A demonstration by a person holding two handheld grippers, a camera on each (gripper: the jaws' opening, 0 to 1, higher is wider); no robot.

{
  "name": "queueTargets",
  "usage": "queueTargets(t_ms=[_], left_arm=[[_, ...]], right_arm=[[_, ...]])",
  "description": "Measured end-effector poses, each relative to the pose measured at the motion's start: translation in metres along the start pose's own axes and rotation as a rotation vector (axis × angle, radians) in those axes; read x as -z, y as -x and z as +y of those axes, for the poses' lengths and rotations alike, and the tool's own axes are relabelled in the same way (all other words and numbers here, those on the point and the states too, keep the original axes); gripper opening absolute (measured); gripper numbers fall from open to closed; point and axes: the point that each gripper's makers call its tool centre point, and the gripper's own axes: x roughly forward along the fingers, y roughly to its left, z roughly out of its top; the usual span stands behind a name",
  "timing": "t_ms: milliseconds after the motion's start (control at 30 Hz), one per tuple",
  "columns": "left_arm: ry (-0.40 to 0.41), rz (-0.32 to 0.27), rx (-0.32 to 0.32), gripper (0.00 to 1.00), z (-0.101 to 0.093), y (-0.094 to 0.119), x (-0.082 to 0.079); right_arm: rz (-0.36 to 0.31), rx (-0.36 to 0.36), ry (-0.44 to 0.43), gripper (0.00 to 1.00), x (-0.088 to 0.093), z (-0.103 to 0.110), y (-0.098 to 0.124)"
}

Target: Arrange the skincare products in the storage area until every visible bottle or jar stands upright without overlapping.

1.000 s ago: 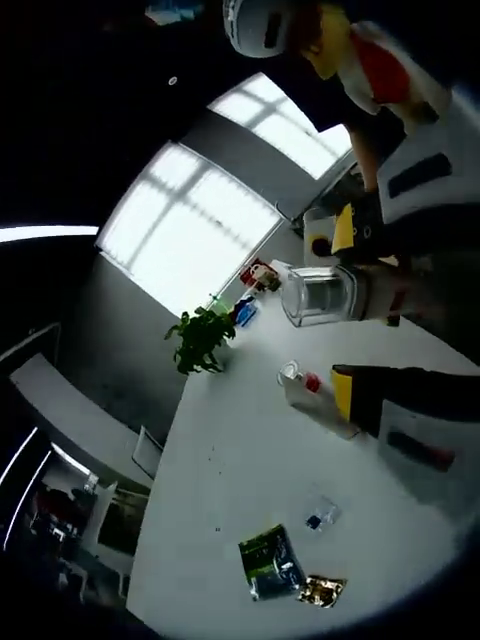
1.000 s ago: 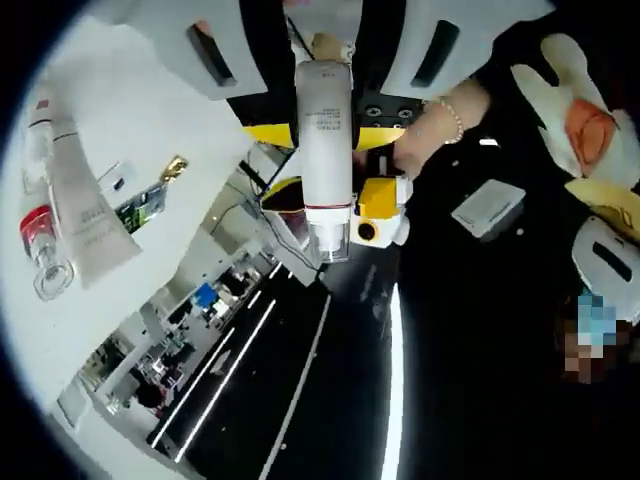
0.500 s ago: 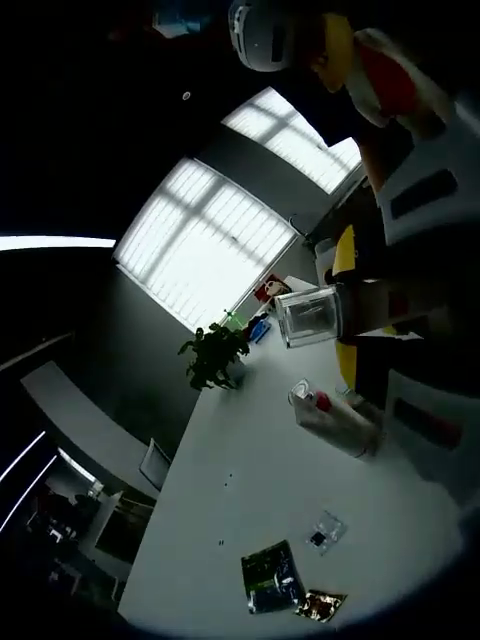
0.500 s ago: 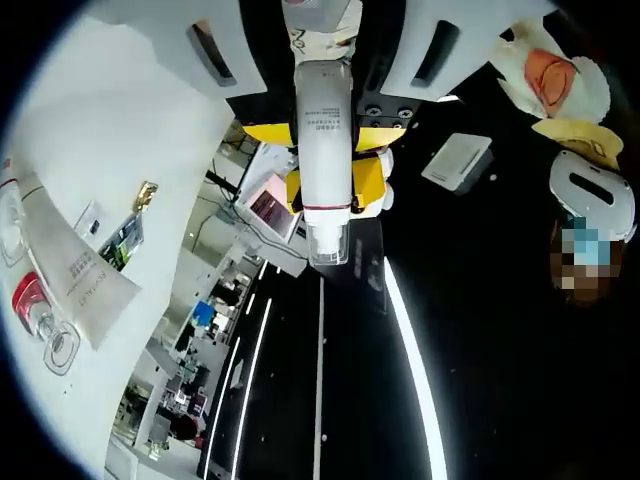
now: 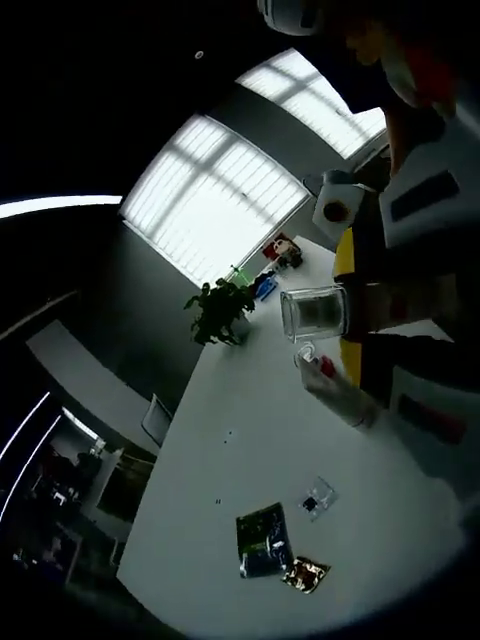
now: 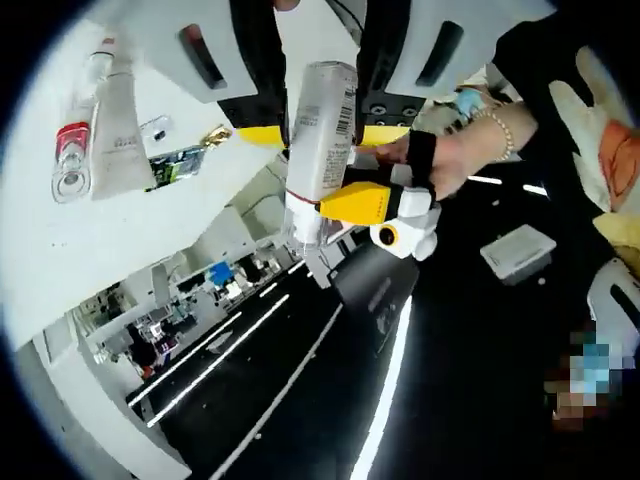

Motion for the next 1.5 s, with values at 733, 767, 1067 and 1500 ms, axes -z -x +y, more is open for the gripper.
queueTargets(t_ms=[733, 767, 1067, 1500], left_arm=[[-0.383, -0.201, -0.374, 0.20, 0.007, 0.002, -0.030], [-0.395, -0.207, -0.380, 0.20, 0.006, 0.001, -0.030], [-0.412, -0.212, -0.389, 0.20, 0.001, 0.004, -0.025], [-0.527, -0.178, -0.148, 0.32, -0.018, 0.007, -0.021]], right_arm=[[0.046, 0.294, 0.276, 0.30, -0.016, -0.019, -0.006], [0.040, 0.297, 0.296, 0.29, -0.017, -0.018, -0.007], [0.030, 0.336, 0.192, 0.21, -0.013, -0.024, -0.002], [0.023, 0.181, 0.125, 0.20, -0.016, -0.026, 0.010]])
